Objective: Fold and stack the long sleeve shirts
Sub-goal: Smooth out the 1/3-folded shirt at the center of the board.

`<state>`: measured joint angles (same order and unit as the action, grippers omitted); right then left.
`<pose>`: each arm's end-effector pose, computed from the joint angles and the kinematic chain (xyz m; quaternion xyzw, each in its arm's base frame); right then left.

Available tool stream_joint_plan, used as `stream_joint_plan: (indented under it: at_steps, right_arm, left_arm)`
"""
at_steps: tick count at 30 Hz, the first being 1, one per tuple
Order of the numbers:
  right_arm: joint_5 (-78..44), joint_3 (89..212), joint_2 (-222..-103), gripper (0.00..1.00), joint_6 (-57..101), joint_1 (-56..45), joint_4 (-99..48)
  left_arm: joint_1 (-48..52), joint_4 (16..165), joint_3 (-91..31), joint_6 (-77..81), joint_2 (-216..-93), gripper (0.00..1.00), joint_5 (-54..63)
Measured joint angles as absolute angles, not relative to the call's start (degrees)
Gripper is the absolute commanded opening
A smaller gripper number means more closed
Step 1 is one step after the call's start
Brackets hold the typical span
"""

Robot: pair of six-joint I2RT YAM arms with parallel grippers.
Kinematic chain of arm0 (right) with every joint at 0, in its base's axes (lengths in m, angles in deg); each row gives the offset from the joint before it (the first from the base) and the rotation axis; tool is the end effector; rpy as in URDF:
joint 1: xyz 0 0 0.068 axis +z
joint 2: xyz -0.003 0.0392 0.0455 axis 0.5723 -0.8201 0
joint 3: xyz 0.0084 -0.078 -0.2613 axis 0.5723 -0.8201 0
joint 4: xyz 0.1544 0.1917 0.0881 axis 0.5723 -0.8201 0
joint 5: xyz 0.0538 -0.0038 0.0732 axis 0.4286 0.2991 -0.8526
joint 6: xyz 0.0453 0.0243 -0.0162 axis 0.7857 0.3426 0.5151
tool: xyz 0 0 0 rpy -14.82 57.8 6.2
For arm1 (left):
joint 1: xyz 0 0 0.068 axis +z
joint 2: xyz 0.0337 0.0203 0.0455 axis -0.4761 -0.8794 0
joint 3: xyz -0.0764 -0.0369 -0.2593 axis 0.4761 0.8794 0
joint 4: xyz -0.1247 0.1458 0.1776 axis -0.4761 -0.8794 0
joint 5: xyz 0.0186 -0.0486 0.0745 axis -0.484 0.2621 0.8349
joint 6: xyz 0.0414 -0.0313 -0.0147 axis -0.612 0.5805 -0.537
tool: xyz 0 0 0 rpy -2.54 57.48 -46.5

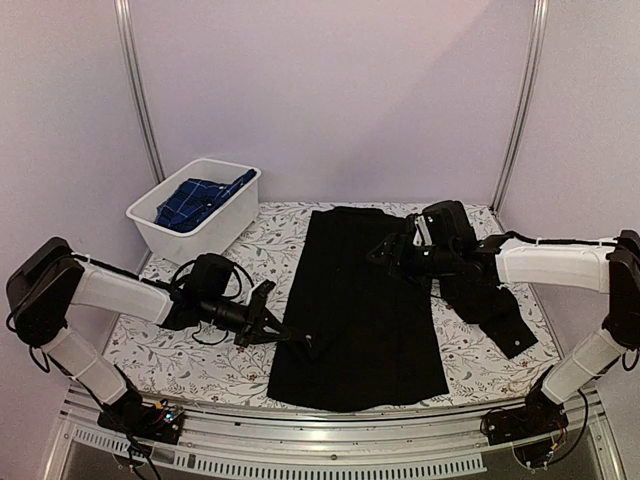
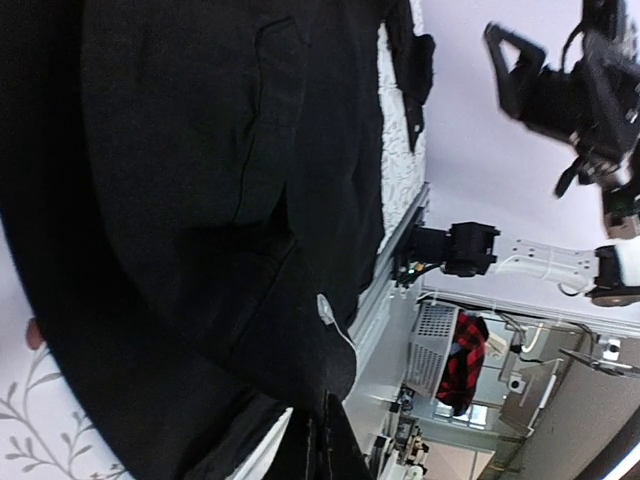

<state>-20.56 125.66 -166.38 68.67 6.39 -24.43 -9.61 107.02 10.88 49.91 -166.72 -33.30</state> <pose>0.2378 0.2178 0.2286 0.0498 0.8772 0.4027 0.2565 0.1998 -0.1888 0.1476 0.0152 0.8425 -0.5384 0.0058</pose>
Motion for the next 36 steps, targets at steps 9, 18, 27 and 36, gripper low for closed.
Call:
stream_joint_plan:
  at_steps: [9,18,27,36]
  right_arm:
    - [-16.9,150.0,-187.5,0.59,50.9,-1.6,-36.9]
    - [-14.2,155.0,-195.5,0.44,39.6,-1.6,-43.6]
    - [-14.6,157.5,-201.3,0.45,34.9,-1.6,-44.5]
    - [-14.5,162.7,-204.7,0.43,34.3,-1.1,-45.2]
  left_arm:
    - [-10.8,90.7,7.9,40.4,-168.6,0.00,-26.6]
    - [-13.8,83.8,6.5,40.3,-167.8,0.00,-20.9]
    - [-14.7,83.8,5.5,42.4,-167.3,0.00,-18.5]
    - [-14.6,83.1,3.2,41.8,-166.9,0.00,-18.2]
